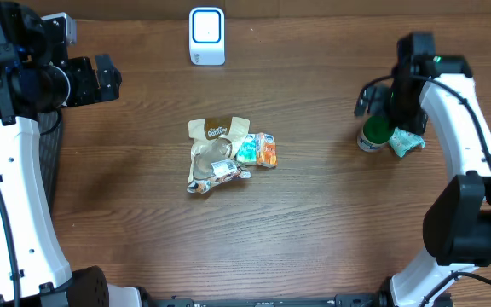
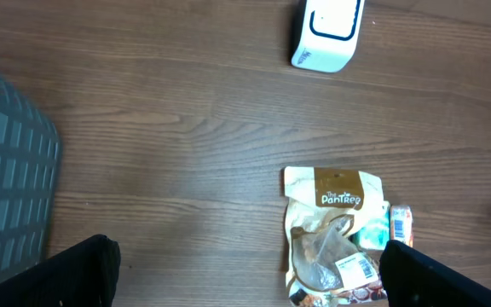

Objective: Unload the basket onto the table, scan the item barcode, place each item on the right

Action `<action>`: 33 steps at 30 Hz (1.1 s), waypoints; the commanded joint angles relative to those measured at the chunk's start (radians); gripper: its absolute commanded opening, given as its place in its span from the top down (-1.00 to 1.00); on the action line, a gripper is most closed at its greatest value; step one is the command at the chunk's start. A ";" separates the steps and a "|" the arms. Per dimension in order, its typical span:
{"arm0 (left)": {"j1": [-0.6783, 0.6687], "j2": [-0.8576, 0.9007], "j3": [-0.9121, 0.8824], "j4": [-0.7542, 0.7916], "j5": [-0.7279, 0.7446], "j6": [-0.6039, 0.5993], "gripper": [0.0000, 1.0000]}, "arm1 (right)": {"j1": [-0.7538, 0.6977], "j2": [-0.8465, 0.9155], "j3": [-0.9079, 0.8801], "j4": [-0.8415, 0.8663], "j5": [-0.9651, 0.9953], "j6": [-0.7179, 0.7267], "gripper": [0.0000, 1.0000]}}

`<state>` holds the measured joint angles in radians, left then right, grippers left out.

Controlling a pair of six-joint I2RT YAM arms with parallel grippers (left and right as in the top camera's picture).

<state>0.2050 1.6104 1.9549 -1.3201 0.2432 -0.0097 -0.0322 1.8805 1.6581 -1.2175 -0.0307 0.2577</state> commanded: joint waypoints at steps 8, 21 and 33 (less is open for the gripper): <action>0.003 0.000 0.008 0.000 0.009 -0.013 -0.99 | 0.175 -0.018 -0.028 0.048 -0.307 0.005 -1.00; 0.003 0.000 0.008 0.000 0.009 -0.013 -0.99 | 0.253 -0.018 -0.487 0.559 -0.589 0.230 -0.25; 0.003 0.000 0.008 0.000 0.009 -0.013 -0.99 | 0.345 -0.003 -0.605 0.837 -0.565 0.417 0.03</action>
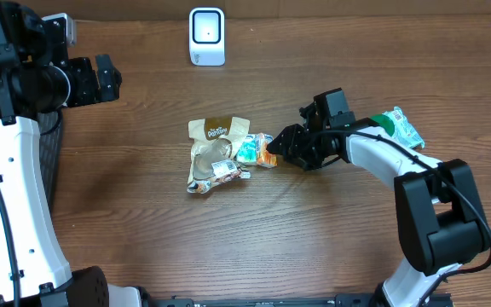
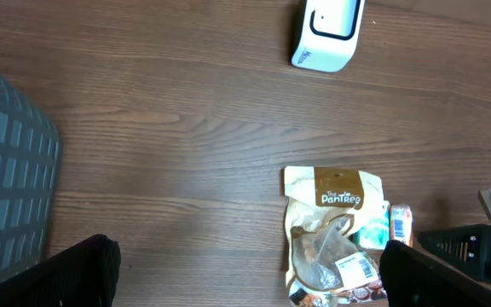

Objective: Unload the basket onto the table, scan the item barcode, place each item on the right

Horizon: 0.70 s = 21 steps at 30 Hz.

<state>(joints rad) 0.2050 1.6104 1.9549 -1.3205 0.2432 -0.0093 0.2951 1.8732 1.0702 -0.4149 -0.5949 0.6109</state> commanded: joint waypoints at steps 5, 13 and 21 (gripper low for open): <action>0.003 0.000 0.008 0.000 0.009 -0.013 -0.99 | 0.056 0.076 -0.017 0.094 0.000 0.127 0.15; 0.003 0.000 0.008 0.000 0.009 -0.013 -0.99 | 0.071 0.114 -0.014 0.154 -0.006 0.147 0.58; 0.003 0.000 0.008 0.000 0.009 -0.013 -0.99 | 0.071 0.055 0.084 -0.008 0.056 0.022 0.92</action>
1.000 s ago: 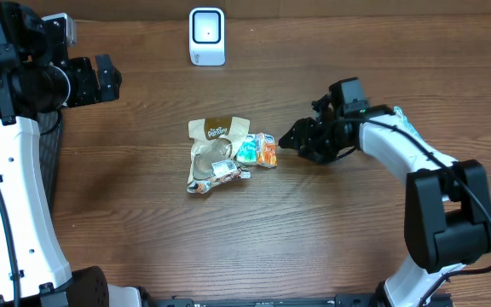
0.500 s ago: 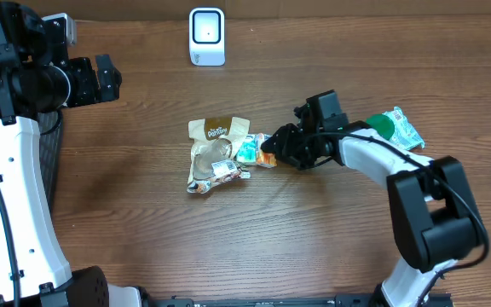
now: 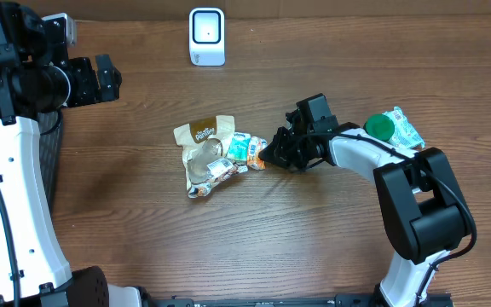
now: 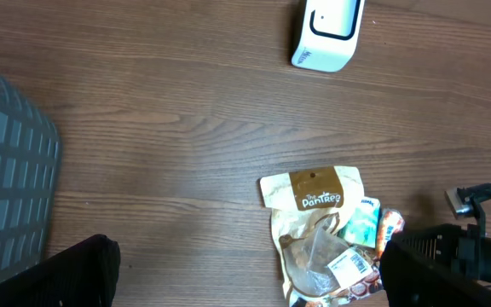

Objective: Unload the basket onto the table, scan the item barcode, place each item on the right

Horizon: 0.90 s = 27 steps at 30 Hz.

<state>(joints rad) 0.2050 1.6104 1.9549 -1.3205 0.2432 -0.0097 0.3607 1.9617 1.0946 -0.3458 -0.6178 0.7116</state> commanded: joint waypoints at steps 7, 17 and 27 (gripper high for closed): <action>0.003 0.000 0.008 0.000 0.009 -0.013 -0.99 | 0.015 -0.122 0.241 -0.406 0.280 -0.310 0.92; 0.003 0.000 0.008 0.000 0.009 -0.013 -0.99 | 0.076 -0.120 0.259 -0.507 0.519 -0.402 0.02; 0.003 0.000 0.008 0.000 0.009 -0.013 -0.99 | -0.084 -0.120 0.370 -0.675 0.436 -0.438 -0.06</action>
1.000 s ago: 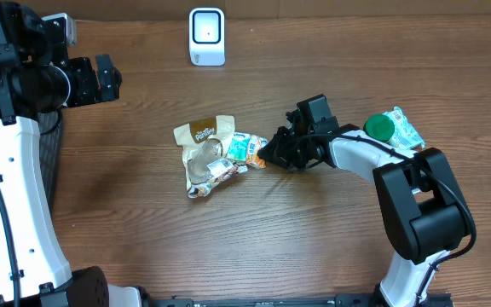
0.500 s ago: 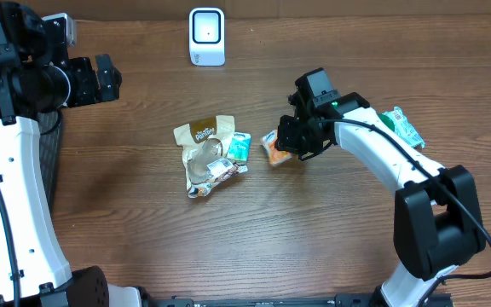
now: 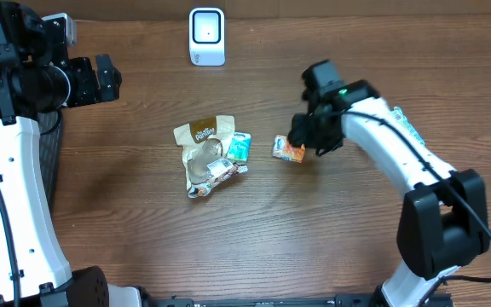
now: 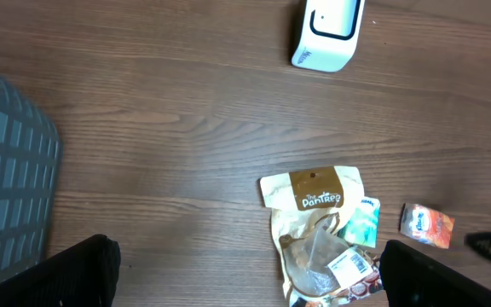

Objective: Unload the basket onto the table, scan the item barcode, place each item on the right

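Observation:
A small orange packet hangs at the tips of my right gripper, which is shut on it, to the right of the pile. Only a dark fingertip of that gripper shows in the left wrist view. The white scanner with a blue outline stands at the table's back. My left gripper hovers open at the far left with nothing between its fingers.
A brown pouch with a barcode label lies mid-table, with a teal packet against its right side. A grey basket stands at the left edge. A teal wrapper peeks out behind my right arm.
My right gripper has pulled back to the right and the orange packet has come with it, now apart from the teal packet and pouch. The left arm has not moved.
My right gripper was first at the far right by a green-lidded item. Then it lay stretched low toward the orange packet beside the pile. Then the pile had shifted left with the gripper at the packet. Now the packet is separated, at the gripper.

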Action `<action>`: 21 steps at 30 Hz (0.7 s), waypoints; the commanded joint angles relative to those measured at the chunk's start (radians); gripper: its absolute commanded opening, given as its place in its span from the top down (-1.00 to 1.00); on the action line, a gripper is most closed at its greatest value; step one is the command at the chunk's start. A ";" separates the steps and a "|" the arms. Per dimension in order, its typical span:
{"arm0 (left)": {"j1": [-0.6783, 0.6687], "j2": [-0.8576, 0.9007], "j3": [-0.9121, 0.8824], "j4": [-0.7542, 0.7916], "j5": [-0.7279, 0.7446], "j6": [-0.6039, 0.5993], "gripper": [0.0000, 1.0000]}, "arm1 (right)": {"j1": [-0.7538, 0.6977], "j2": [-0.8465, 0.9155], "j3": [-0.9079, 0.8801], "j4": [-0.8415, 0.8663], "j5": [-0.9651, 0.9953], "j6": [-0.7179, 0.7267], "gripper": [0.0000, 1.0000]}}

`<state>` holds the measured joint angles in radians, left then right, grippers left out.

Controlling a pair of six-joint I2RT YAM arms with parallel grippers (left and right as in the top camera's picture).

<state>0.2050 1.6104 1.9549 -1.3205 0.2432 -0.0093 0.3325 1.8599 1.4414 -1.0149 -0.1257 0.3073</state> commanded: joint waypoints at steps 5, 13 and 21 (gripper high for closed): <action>0.003 0.000 0.008 0.000 0.009 -0.013 -0.99 | -0.121 -0.018 -0.019 0.024 -0.181 -0.102 -0.11; 0.003 0.000 0.008 0.000 0.009 -0.013 -0.99 | -0.111 -0.016 -0.104 0.088 -0.238 -0.098 0.08; 0.003 0.000 0.008 0.000 0.009 -0.013 -0.99 | -0.005 -0.003 -0.207 0.240 -0.232 0.138 0.74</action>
<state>0.2050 1.6104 1.9549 -1.3201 0.2436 -0.0093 0.2890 1.8599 1.2739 -0.7925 -0.3630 0.3275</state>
